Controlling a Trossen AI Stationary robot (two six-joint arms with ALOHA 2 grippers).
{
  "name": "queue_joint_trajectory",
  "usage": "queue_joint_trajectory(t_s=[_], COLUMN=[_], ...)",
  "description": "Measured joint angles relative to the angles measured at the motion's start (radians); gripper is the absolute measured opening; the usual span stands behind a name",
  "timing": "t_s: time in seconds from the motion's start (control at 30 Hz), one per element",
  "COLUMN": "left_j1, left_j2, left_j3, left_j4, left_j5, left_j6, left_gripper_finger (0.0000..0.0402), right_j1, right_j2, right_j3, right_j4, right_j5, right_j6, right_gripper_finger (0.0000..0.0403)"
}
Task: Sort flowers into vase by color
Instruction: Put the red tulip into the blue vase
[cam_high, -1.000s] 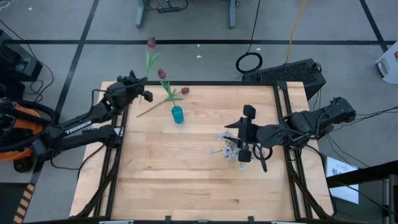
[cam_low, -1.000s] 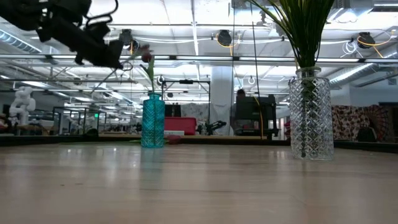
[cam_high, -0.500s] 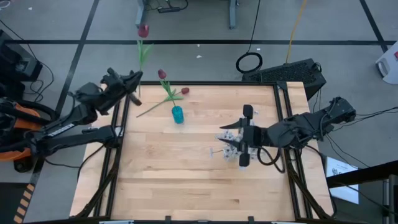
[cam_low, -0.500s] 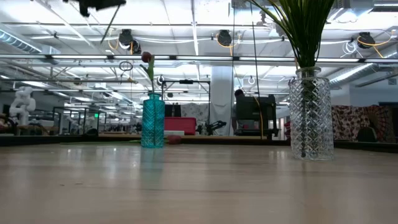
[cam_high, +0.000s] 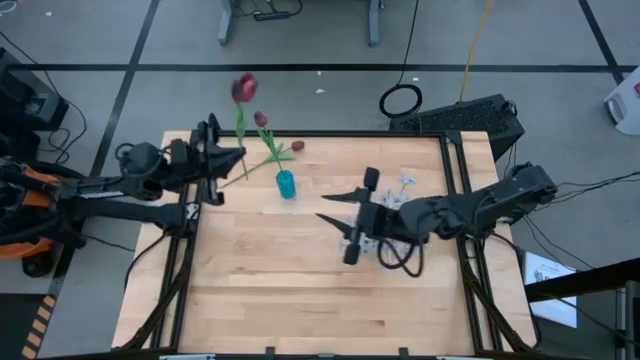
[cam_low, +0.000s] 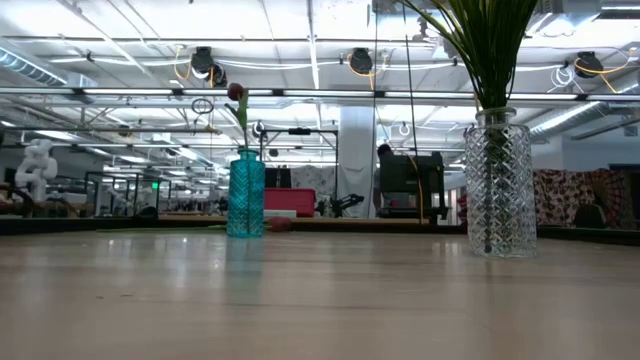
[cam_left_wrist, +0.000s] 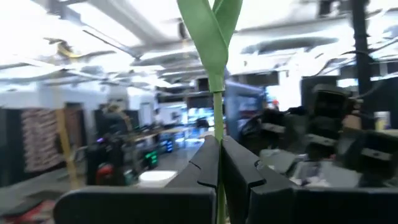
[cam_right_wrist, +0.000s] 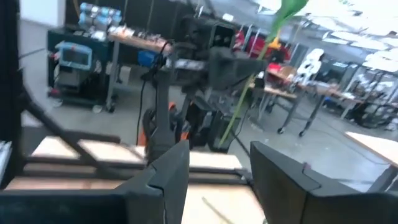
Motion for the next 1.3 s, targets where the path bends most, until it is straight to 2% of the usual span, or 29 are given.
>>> queue_joint_trajectory(t_s=[0.1,0.27,0.63,0.83,1.1,1.3], left_j1=[-0.062,-0.153,-0.249,-0.265,-0.265,-0.265], left_j2=[0.071,0.190,0.423,0.480,0.499,0.499], left_j3=[0.000,-0.001,-0.001,-0.001,-0.001,-0.001], left_j4=[0.102,0.317,0.678,0.733,0.711,0.702], left_j5=[0.004,0.010,-0.044,-0.045,-0.012,0.012], left_j6=[0.046,0.086,0.181,0.164,0.129,0.102], left_gripper_finger=[0.0008,0.0008,0.0009,0.0009,0.0009,0.0009], right_j1=[-0.023,-0.072,-0.130,-0.150,-0.162,-0.163], right_j2=[0.034,0.075,0.151,0.165,0.165,0.165], right_j3=[0.000,0.000,0.000,0.000,0.000,0.000], right_j4=[0.086,0.149,0.175,0.187,0.188,0.186], right_j5=[-0.007,-0.152,-0.157,-0.187,-0.293,-0.362], right_j6=[-0.021,0.043,0.072,0.057,0.047,0.046], right_gripper_finger=[0.0160,0.0164,0.0224,0.0235,0.0208,0.0147])
